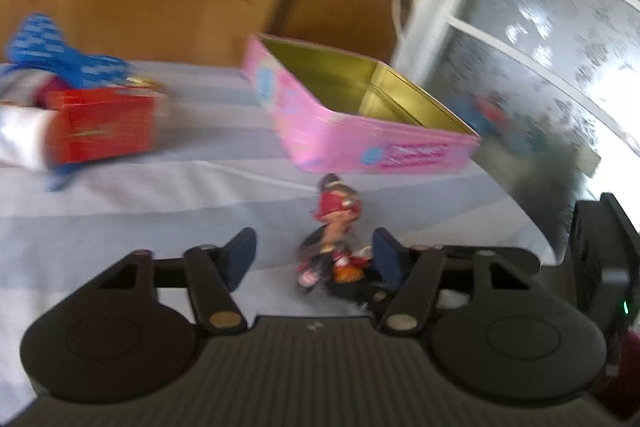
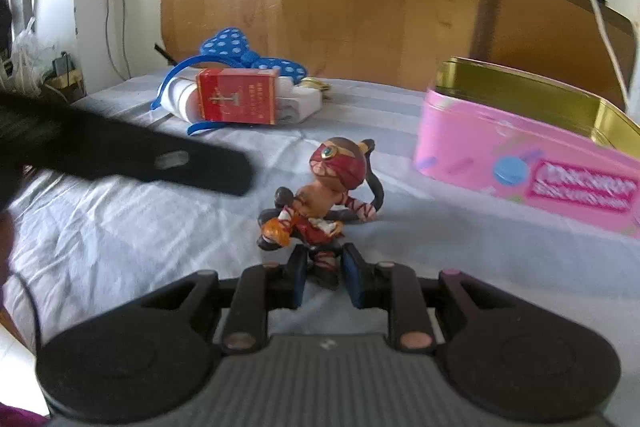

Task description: Organize rigid objects

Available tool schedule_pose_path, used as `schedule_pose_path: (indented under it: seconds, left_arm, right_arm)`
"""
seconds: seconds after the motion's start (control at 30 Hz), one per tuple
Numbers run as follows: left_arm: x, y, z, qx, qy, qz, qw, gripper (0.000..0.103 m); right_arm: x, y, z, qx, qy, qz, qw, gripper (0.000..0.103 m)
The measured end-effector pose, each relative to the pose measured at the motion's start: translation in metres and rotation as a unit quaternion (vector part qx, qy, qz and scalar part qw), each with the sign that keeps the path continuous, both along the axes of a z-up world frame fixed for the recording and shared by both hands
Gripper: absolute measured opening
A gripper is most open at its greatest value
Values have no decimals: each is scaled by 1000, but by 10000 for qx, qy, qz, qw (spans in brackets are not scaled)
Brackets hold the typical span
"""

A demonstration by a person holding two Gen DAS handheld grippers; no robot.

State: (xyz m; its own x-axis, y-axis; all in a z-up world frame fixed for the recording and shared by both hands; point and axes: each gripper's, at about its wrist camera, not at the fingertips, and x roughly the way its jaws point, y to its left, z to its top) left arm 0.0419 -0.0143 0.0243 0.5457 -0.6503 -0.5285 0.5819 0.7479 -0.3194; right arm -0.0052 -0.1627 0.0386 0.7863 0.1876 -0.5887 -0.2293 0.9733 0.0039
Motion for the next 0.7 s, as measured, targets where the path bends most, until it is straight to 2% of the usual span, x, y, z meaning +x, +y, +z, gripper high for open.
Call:
schedule_pose_path:
  seconds: [0.03,0.07,0.17,0.27,0.43,0.5,0.6,0.7]
  left_arm:
    - [4,-10,-3,58,63,-127,9999,53]
    - [8,-21,-7,127,135,-252,9995,42]
    - [12,-38,-9,313,59,-329,9990,38]
    - [14,-48,8,205,-100,-371,9990,37]
    - [40,-84,49,-62,-755,-501,9959,37]
    - [59,-105,54,-171,-843,-531,9949,37]
    - [91,-136,50,-257,-815,-569,9947,37]
    - [119,-159,37,-333,-552,-556,9964,37]
  right_arm:
    - [0,-6,3,26,16,-23,10000,20]
    - [-1,-9,3,47,2,-52,10000,20]
    - [-3,-13,3,-23,-98,-161,9998,20]
    - [-3,-27,10,99,-314,-285,9991,20]
    - [5,-49,39,-164,-1219,-630,9904,20]
    - [21,-66,50,-184,-1457,-871,9853,20]
    - [48,-93,56,3,-1390,-1167,9834,20]
    - [73,-119,55,141,-1162,-1394,9833,21]
